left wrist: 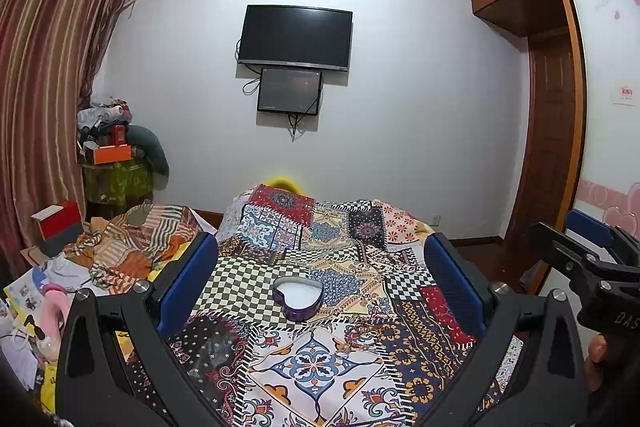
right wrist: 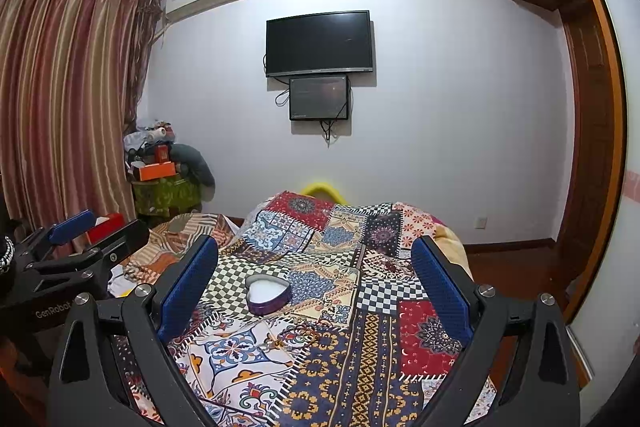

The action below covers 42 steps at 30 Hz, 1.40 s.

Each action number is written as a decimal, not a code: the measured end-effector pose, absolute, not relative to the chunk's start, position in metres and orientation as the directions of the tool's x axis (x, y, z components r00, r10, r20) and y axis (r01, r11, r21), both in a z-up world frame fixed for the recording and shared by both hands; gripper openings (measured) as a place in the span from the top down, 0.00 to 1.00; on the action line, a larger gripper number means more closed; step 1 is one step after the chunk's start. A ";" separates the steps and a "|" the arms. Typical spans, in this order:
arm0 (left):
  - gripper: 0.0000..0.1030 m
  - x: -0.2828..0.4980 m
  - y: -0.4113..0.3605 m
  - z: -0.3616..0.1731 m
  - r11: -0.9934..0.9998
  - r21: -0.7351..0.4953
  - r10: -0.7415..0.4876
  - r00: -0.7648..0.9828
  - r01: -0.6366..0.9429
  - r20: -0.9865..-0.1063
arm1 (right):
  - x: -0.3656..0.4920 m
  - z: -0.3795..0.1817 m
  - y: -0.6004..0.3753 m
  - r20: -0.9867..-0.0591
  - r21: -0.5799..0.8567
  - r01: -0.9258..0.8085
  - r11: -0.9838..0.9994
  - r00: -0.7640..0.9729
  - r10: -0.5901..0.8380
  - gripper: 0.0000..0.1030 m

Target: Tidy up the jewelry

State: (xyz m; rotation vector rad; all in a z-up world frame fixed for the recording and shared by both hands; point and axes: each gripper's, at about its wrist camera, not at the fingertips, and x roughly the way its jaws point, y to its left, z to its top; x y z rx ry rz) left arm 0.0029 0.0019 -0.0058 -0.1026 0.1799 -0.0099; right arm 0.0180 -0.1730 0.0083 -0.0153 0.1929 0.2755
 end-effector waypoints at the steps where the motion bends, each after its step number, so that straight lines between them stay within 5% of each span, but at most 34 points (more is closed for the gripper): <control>1: 0.00 0.003 0.002 -0.006 0.995 -0.104 -0.019 0.984 0.000 -0.180 | 0.018 0.008 -0.173 -0.191 0.011 -0.271 0.962 0.944 0.268 0.07; 28: 0.00 0.017 0.002 -0.014 0.993 -0.118 -0.015 0.977 -0.010 -0.213 | 0.025 0.000 -0.170 -0.214 0.017 -0.271 0.963 0.939 0.268 0.07; 42: 0.00 0.056 0.014 -0.042 0.990 -0.138 -0.018 0.950 -0.026 -0.312 | 0.058 -0.024 -0.166 -0.316 0.031 -0.269 0.963 0.911 0.264 0.07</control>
